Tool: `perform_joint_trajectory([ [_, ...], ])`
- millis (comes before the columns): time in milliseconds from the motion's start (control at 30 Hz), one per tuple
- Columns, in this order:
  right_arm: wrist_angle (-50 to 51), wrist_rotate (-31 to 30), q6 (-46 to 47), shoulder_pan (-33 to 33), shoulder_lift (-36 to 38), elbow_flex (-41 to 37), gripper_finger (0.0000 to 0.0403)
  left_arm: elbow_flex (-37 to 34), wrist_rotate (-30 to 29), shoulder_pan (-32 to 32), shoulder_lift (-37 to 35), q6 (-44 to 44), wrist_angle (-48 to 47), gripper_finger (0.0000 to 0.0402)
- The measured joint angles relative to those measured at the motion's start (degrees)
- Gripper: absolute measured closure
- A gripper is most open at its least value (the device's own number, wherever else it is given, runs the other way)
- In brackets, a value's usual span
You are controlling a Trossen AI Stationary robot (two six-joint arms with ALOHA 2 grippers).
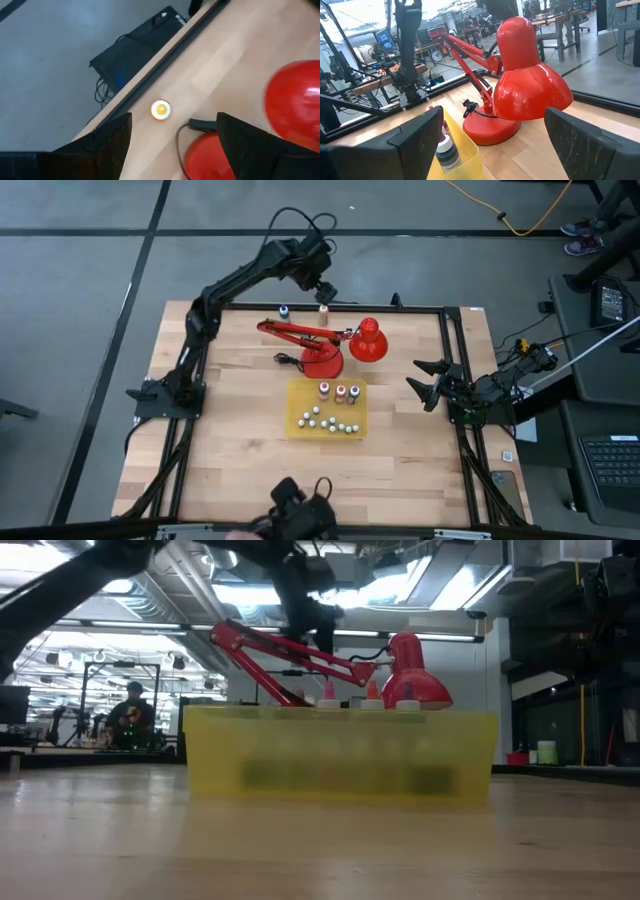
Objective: Pick & Place food coloring
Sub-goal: Put the big yellow food bottle into the yellow bin
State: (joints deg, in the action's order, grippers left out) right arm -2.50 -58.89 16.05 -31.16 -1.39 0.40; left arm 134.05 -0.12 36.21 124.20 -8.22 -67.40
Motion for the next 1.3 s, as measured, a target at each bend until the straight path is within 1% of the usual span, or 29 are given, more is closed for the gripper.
perform_joint_trajectory([
  [233,0.00,0.00,-0.02,0.02,0.00,-0.02,0.0056,0.84,-0.75,1.19,5.61,3.41,0.75,0.0119],
  [467,0.00,0.00,-0.02,0.00,0.00,0.00,0.0056,0.88,-1.53,0.67,9.46,7.76,2.18,0.0119],
  [633,0.00,0.00,-0.02,0.02,0.00,0.00,0.0056,0.89,-1.53,0.14,12.18,9.02,2.24,0.0119],
  [867,0.00,0.01,-0.02,0.01,0.00,0.00,0.0056,0.76,-1.67,-0.41,13.80,10.04,1.75,0.0119],
  [967,0.00,0.01,-0.02,0.00,0.00,-0.01,0.0056,-0.26,-2.11,-0.58,13.73,11.13,3.45,0.0119],
  [1300,0.00,0.00,-0.02,0.01,0.01,0.00,0.0056,-1.45,-1.85,-0.55,14.25,12.04,4.71,0.0119],
])
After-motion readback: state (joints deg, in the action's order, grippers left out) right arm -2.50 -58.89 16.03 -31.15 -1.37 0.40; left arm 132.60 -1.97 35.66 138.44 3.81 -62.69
